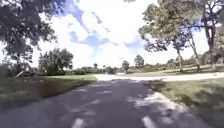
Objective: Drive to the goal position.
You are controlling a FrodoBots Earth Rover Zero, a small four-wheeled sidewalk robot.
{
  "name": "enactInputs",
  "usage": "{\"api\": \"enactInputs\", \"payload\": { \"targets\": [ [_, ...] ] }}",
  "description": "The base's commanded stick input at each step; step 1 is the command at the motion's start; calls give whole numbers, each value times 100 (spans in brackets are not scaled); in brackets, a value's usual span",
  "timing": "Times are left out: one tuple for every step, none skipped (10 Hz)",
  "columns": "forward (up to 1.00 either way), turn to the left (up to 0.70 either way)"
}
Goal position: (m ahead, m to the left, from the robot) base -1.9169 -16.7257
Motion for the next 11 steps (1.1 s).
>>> {"api": "enactInputs", "payload": {
  "targets": [
    [70, 0],
    [70, 0],
    [70, 21],
    [70, 35],
    [70, 12],
    [70, 0],
    [70, 0],
    [70, 0],
    [70, 0],
    [70, 0],
    [70, 0]
  ]
}}
